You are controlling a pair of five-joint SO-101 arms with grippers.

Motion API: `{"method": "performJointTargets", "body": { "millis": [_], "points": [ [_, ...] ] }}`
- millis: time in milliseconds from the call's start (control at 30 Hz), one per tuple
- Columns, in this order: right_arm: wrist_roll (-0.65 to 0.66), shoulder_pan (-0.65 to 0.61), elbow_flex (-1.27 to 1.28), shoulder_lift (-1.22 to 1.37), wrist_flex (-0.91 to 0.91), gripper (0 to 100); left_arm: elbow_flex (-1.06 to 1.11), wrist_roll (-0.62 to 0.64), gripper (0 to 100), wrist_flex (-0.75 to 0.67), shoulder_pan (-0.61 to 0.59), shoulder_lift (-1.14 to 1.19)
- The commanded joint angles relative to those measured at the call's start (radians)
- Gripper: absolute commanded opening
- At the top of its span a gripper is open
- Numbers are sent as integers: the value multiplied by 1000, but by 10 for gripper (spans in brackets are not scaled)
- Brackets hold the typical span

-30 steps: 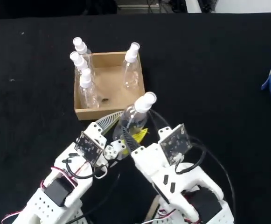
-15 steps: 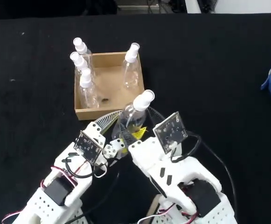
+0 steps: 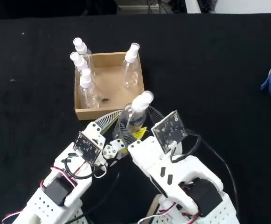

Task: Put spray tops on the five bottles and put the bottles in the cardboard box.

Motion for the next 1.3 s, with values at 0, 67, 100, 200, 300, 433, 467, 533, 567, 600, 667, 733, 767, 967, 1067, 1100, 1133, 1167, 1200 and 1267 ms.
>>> {"method": "performJointTargets", "body": {
  "millis": [0, 67, 100, 200, 300, 433, 467, 533, 567, 600, 667, 733, 767, 967, 1067, 1100, 1133, 1167, 1200, 1267],
  "points": [
    [8, -31, -79, 13, -3, 276, 25, -2, 30, 2, -5, -14],
    [8, -31, -79, 39, 0, 326, 25, 0, 30, 2, -4, -14],
    [8, -31, -79, 56, 0, 342, 25, 0, 30, 3, -4, -14],
    [11, -31, -85, 91, -8, 345, 25, 0, 30, 3, -8, -14],
    [12, -29, -101, 119, -11, 345, 25, 0, 30, 5, -10, -14],
    [9, 2, -102, 128, -14, 345, 25, 0, 30, 6, -10, -14],
    [9, 21, -101, 128, -15, 344, 25, 0, 30, 5, -10, -14],
    [9, 66, -96, 128, -18, 303, 25, 0, 30, 6, -8, -14],
    [9, 87, -96, 128, -18, 264, 25, -5, 30, 6, -2, -14],
    [9, 103, -96, 128, -18, 216, 25, -5, 30, 6, -1, -14],
    [9, 123, -96, 122, -18, 97, 25, -5, 30, 6, -1, -14],
    [9, 126, -104, 119, -20, 4, 25, -6, 30, 6, -1, -14],
    [9, 124, -105, 119, -20, 23, 25, -6, 30, 6, -1, -14],
    [15, 127, -97, 128, -20, 10, 25, -6, 30, 3, -8, -14],
    [17, 132, -97, 128, -25, 10, 25, -6, 30, 3, -10, -15],
    [17, 146, -97, 128, -41, 10, 25, -6, 30, 6, -10, -15],
    [17, 163, -96, 130, -64, 10, 25, -6, 30, 8, -10, -15],
    [15, 183, -96, 130, -86, 10, 25, -6, 30, 8, -10, -15],
    [15, 198, -96, 130, -98, 10, 25, -8, 30, 8, -16, -14],
    [15, 209, -94, 131, -104, 10, 25, -8, 30, 6, -39, -14]
  ]
}}
